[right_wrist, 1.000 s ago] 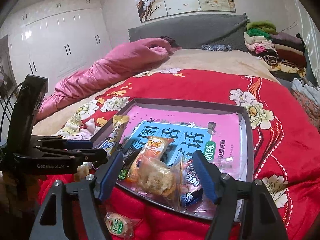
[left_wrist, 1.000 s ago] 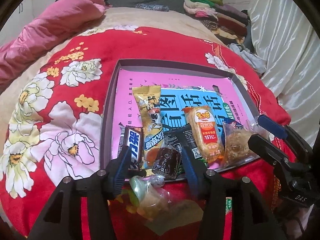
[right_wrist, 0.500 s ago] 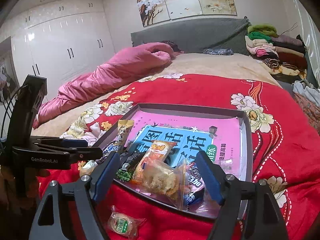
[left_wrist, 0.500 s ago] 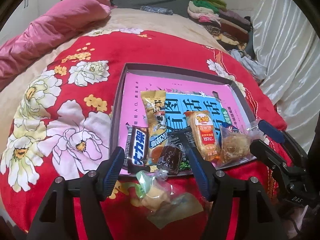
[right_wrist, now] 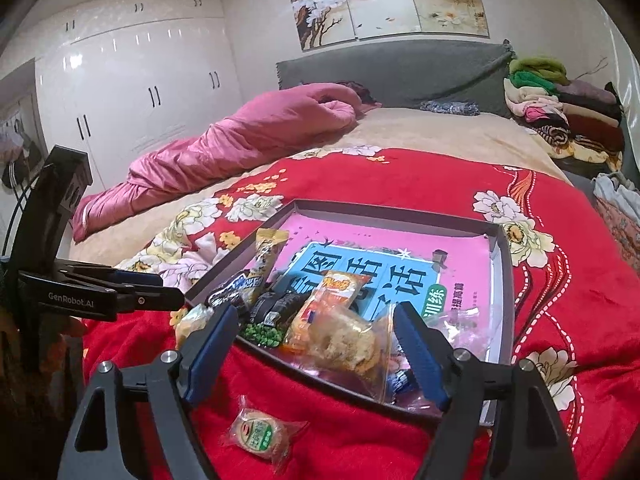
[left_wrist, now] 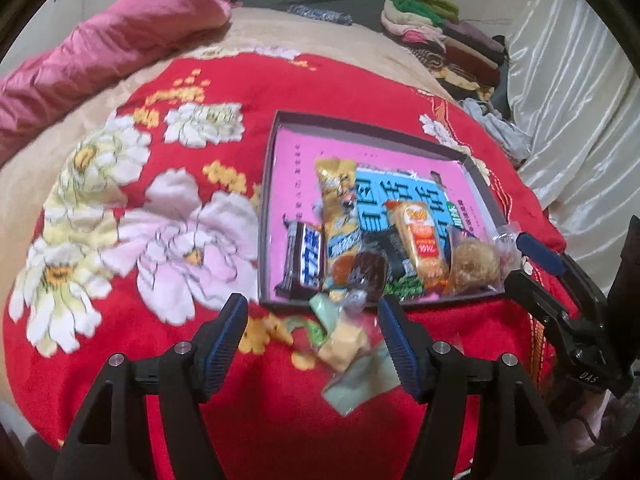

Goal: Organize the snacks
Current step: 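Grasp the green-wrapped sweet with the left tool while the right grasps the round green-label biscuit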

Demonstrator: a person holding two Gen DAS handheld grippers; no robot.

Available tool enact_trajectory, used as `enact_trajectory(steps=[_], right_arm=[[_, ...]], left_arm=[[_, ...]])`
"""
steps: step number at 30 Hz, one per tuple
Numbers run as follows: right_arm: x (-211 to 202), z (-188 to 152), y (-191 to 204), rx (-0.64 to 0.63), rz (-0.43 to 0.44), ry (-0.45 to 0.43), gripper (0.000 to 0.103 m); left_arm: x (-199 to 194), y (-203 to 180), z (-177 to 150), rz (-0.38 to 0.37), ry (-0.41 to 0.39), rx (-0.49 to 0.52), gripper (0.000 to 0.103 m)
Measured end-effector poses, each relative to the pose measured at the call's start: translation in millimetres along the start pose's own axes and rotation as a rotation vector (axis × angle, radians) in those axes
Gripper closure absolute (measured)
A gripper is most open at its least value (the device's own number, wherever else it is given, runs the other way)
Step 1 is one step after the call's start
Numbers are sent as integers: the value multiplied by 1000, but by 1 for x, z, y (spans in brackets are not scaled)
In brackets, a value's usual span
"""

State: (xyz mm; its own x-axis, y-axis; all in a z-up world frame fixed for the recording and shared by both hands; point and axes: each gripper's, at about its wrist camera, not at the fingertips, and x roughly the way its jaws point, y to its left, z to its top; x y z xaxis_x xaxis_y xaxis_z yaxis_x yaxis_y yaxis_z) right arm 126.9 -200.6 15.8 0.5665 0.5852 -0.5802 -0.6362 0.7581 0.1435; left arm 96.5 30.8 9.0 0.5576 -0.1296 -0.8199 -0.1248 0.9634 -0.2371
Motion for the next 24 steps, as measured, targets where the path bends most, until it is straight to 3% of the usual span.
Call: enact_trajectory(steps=[8,15,24], right_arm=[[-4,-17,12,-31,14,34,23],[-2,-41,19,-27,10,118,23],[12,-60,16,113,17,209,23]], left_arm=[[8,5,-18,-89,74,-97,34],[16,-4,-29,-120,116,-112,34],[19,-7,-29,-151,129,-172,34]])
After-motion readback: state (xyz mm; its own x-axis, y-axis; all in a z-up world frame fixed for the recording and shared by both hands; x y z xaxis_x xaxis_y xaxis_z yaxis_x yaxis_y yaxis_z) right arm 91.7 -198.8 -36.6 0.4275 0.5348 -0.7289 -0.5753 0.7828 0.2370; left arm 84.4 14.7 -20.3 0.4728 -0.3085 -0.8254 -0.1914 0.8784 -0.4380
